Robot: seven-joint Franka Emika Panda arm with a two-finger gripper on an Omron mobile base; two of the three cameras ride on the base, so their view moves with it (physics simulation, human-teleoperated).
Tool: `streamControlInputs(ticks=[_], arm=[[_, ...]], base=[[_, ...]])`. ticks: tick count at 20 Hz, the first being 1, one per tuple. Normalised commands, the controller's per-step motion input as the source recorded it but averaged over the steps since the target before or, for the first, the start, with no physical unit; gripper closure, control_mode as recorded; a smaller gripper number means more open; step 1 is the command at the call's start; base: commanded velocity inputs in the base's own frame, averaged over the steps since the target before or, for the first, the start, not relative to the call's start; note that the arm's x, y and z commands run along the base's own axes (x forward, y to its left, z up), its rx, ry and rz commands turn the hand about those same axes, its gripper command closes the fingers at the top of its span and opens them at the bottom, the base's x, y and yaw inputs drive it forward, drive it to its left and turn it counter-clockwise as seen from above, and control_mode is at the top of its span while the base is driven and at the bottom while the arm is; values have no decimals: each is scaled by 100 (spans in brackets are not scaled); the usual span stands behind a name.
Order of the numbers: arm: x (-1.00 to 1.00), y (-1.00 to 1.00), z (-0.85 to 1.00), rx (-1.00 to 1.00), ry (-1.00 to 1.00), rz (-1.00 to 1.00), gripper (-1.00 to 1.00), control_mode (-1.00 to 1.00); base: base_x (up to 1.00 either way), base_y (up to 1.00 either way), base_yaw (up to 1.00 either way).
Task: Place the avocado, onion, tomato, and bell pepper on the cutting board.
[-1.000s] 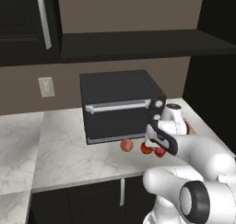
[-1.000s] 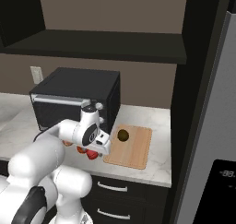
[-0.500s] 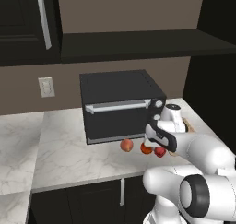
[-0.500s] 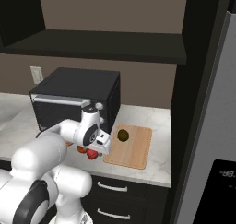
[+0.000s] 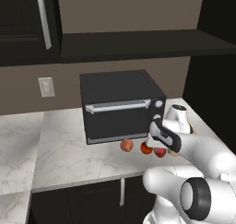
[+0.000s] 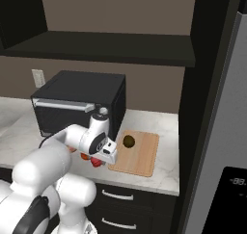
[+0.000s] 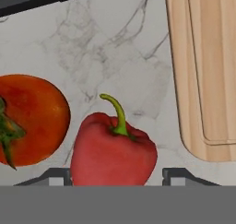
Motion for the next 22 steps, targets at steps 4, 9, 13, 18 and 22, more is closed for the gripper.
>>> streamControlInputs(ticks=[4, 9, 13, 18, 22], arm=[[-2, 23, -34, 5, -6, 0, 100, -100], [0, 21, -24, 1, -1, 0, 100, -100], [-7, 0, 6, 0, 0, 6, 100, -100], [-14, 0, 25, 0, 0, 0, 100, -100], [-9, -1, 21, 0, 0, 0, 100, -100]], base=[[0, 0, 0], [0, 0, 0], [0, 0, 0], [0, 0, 0], [0, 0, 0]])
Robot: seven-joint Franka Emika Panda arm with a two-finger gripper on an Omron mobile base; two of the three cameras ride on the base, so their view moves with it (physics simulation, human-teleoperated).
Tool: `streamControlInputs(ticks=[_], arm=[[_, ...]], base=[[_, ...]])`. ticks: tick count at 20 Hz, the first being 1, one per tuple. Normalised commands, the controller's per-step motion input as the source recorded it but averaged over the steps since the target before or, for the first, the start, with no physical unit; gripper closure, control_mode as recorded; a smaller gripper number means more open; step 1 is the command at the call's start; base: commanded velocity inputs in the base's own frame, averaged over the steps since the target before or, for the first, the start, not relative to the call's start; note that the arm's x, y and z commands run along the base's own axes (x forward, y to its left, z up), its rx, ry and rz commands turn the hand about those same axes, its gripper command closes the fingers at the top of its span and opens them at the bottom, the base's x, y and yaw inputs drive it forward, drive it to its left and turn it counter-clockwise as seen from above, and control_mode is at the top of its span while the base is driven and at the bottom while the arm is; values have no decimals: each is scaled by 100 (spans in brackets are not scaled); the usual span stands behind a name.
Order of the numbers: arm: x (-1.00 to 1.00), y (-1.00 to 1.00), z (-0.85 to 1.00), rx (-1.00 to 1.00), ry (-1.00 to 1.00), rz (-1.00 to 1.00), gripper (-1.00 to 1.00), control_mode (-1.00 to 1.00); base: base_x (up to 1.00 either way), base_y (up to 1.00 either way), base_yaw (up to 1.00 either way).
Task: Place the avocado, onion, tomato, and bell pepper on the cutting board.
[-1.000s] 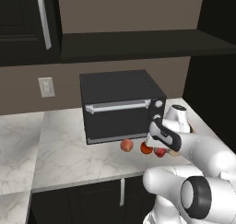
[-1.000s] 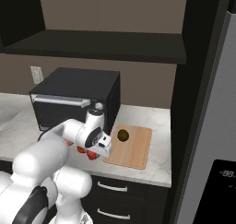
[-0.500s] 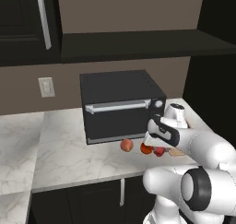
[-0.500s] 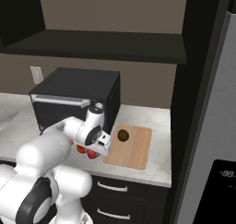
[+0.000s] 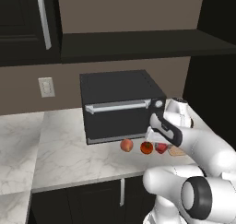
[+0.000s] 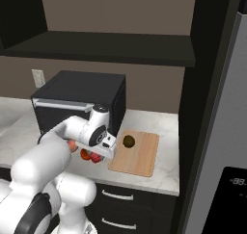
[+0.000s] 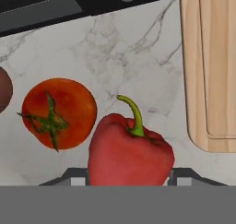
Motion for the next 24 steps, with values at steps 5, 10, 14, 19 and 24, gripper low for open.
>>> streamControlInputs(ticks=[5, 10, 14, 19, 24], arm=[[0, -25, 1, 0, 0, 0, 100, -100], [7, -46, 0, -1, 0, 0, 100, -100], [31, -46, 0, -2, 0, 0, 100, -100], [37, -40, 0, -3, 0, -1, 100, -100], [24, -36, 0, -1, 0, 0, 100, -100]], base=[[0, 0, 0], [0, 0, 0], [0, 0, 0], [0, 0, 0], [0, 0, 0]])
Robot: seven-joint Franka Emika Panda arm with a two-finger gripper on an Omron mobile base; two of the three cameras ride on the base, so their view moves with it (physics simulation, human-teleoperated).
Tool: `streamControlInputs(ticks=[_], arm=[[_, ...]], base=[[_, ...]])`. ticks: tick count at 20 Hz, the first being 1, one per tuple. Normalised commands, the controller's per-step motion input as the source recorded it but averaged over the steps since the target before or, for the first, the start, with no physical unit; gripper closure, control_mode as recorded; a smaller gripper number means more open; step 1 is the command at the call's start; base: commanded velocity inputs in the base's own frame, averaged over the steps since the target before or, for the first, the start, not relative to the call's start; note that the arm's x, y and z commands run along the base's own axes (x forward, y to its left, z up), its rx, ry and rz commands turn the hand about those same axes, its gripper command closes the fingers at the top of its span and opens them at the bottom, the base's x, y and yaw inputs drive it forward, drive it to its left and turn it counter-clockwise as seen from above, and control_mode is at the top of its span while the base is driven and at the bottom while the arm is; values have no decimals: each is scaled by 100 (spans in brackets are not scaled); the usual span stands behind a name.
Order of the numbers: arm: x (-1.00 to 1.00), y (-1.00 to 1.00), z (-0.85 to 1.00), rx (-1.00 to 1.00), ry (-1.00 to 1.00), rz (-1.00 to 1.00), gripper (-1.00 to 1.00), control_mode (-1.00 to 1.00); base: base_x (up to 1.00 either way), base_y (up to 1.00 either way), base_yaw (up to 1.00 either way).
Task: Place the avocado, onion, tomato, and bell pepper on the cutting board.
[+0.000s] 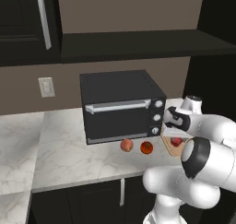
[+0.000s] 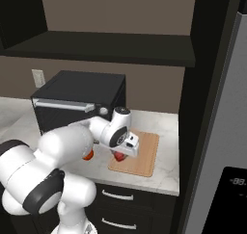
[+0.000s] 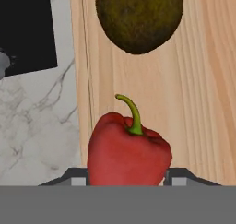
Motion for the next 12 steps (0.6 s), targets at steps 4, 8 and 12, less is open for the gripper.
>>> streamControlInputs(ticks=[4, 8, 12], arm=[[2, -8, -10, 0, 0, 0, 100, -100], [1, 0, -23, 0, 0, 0, -100, -100], [2, -5, -1, 0, -6, 0, -100, -100]], base=[[0, 0, 0], [0, 0, 0], [0, 0, 0]])
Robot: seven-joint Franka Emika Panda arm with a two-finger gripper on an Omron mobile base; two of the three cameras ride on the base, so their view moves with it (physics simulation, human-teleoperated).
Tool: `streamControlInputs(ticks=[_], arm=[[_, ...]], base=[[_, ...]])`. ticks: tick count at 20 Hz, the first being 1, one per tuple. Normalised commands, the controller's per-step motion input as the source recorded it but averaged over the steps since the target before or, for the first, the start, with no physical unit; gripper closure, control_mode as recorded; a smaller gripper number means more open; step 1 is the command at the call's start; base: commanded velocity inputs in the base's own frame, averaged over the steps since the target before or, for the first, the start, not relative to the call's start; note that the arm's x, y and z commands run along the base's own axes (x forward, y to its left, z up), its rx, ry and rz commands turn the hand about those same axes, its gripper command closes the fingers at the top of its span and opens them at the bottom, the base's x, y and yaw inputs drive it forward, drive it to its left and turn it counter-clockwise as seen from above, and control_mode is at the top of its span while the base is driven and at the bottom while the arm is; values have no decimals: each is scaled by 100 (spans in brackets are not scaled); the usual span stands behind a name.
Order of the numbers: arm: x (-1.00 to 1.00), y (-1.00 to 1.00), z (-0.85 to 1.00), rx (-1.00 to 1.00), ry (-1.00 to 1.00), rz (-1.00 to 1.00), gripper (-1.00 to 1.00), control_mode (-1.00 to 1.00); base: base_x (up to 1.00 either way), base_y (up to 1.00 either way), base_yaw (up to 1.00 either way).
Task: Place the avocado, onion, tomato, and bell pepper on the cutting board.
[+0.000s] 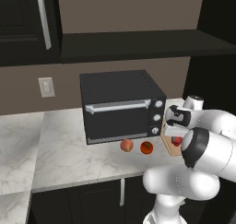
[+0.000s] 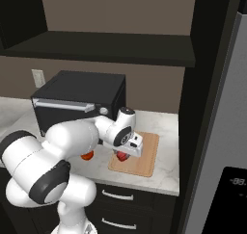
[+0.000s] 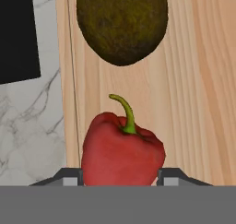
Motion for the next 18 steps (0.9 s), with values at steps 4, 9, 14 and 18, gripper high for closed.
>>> streamControlInputs(ticks=[4, 9, 14, 18], arm=[[0, -11, 0, 0, -8, 0, -100, -100], [-2, 0, -1, -2, -8, 0, -100, -100], [-8, 0, 4, -4, -2, 0, -100, -100], [-23, 0, 16, -11, 0, 0, -100, -100]], base=[[0, 0, 0], [0, 0, 0], [0, 0, 0], [0, 0, 0]])
